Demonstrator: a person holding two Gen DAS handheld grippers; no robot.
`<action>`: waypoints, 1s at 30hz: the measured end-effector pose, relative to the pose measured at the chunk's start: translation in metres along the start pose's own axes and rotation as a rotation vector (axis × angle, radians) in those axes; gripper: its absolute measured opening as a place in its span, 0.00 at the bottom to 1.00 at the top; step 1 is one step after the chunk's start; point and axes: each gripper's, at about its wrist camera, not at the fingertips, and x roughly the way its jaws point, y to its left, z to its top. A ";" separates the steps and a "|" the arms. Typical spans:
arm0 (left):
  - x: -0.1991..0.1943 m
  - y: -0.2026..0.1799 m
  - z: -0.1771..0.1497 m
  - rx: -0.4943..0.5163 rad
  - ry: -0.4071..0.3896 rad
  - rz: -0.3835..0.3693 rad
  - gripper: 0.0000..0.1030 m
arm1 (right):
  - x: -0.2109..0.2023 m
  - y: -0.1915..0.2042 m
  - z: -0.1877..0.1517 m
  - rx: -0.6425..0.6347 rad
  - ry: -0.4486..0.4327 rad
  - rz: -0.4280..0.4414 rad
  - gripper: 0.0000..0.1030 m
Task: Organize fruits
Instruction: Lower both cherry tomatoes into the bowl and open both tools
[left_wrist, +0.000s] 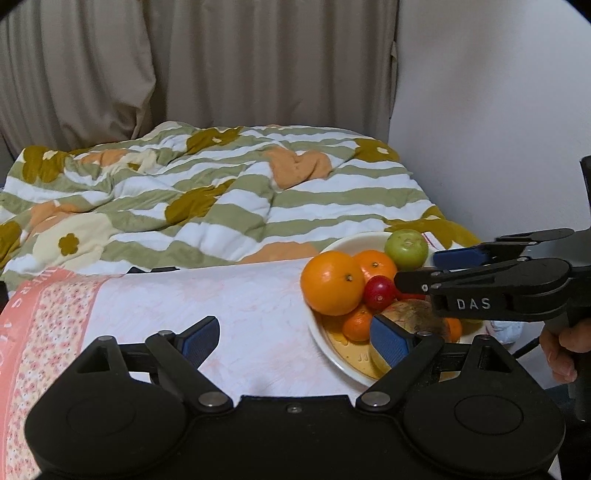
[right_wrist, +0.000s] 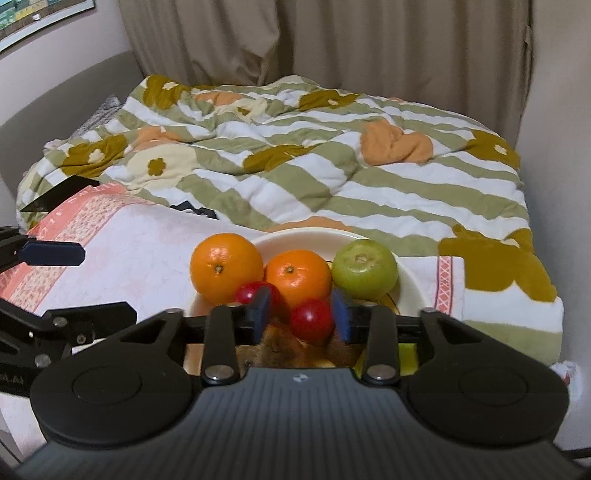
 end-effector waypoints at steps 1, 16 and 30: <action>-0.002 0.001 -0.001 -0.002 -0.001 0.005 0.89 | -0.001 0.001 0.000 0.000 -0.001 -0.003 0.80; -0.076 0.051 -0.013 -0.048 -0.103 -0.012 0.89 | -0.068 0.060 -0.001 0.023 -0.078 -0.120 0.96; -0.181 0.118 -0.054 0.003 -0.205 -0.009 0.99 | -0.166 0.177 -0.030 0.154 -0.135 -0.277 1.00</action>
